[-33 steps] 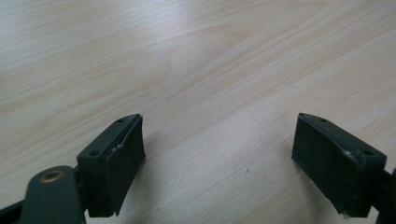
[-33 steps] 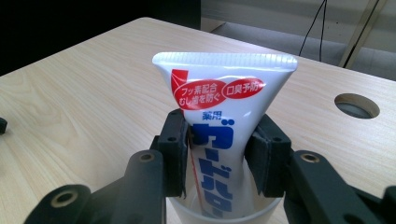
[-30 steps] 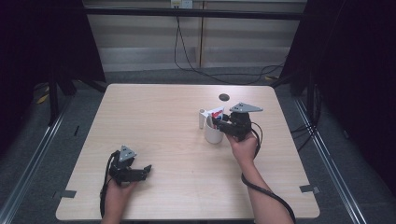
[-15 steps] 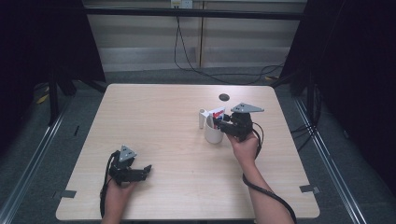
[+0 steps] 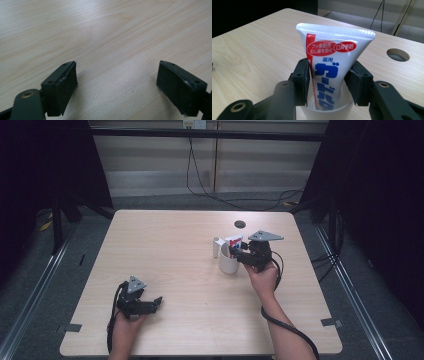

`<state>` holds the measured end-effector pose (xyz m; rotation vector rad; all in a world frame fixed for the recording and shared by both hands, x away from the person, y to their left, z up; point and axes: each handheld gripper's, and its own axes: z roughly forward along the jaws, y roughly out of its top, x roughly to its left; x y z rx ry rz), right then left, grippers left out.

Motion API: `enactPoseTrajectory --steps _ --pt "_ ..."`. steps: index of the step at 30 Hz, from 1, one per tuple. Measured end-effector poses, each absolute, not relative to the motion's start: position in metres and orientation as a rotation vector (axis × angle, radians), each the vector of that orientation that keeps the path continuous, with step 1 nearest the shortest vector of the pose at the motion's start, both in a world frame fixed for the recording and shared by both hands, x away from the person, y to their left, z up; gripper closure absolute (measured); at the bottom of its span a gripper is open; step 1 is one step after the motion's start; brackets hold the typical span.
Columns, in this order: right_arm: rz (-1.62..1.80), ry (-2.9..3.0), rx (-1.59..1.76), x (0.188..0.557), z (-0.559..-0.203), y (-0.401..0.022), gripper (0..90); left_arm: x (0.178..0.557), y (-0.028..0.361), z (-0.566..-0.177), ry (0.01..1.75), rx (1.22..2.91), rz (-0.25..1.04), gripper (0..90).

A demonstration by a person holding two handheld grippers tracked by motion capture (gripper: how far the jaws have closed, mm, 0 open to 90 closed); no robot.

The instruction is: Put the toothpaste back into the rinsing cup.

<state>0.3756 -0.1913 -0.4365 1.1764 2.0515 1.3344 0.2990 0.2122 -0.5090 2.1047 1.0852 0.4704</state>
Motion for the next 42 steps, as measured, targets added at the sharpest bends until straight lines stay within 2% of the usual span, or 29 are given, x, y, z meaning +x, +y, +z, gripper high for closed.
enactPoseTrajectory --steps 10,16,32,42 --pt "1.332 2.04 1.17 0.375 -0.434 -0.195 47.2 0.299 0.212 -0.509 1.088 2.102 0.466 16.6" --pt "1.34 2.014 1.176 0.375 -0.43 -0.196 34.2 0.299 0.212 -0.509 1.086 2.105 0.468 16.6" --pt "1.302 2.054 1.207 0.377 -0.429 -0.201 14.5 0.299 0.212 -0.509 1.089 2.101 0.463 16.6" --pt "1.277 2.104 1.135 0.369 -0.426 -0.202 13.9 0.299 0.212 -0.509 1.09 2.1 0.464 16.6"
